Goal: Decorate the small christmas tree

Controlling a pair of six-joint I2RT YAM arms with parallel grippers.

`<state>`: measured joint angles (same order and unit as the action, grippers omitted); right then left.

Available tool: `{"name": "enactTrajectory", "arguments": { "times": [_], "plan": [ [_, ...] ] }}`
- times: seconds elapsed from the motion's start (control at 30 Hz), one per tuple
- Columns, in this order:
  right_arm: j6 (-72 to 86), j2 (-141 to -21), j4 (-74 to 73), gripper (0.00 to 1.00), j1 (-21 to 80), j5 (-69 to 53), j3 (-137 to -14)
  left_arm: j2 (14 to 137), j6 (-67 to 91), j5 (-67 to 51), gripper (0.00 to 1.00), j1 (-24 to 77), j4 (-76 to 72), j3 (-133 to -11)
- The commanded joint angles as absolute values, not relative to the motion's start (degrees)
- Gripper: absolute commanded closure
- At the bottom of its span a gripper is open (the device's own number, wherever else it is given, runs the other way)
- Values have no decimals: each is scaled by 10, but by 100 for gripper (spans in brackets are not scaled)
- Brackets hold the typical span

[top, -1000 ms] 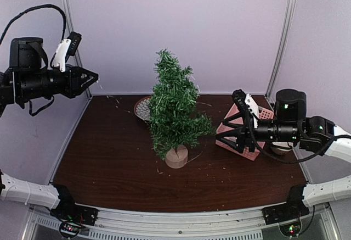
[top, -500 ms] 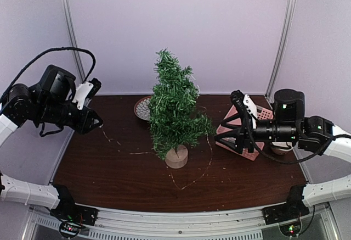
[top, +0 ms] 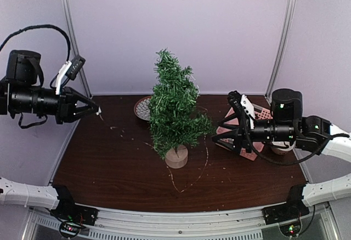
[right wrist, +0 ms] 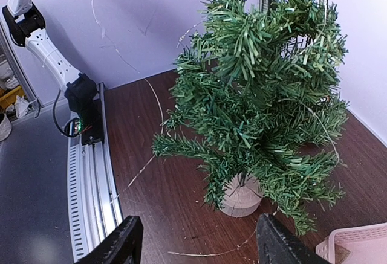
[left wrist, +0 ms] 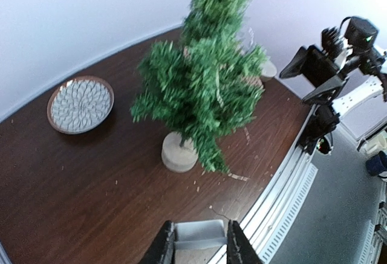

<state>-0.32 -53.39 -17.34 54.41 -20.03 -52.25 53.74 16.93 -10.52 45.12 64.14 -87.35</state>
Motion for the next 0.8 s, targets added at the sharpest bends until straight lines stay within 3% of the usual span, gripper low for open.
{"name": "enactTrajectory", "arguments": {
  "times": [0.0, 0.47, 0.57, 0.7, 0.77],
  "plan": [
    [-11, -529, -161, 32, 547, -214, -525, 581, 128, -173, 86, 453, 591, -967],
    [13, -562, -123, 30, 555, -276, -513, 570, 141, -141, 87, 453, 533, -1014],
    [8, -573, -119, 24, 558, -307, -518, 596, 138, -117, 87, 453, 540, -1067],
    [7, -586, -92, 9, 578, -337, -517, 631, 136, -98, 87, 453, 538, -1112],
    [-19, -598, -94, 8, 590, -336, -523, 646, 132, -94, 86, 453, 536, -1128]
  ]
}}
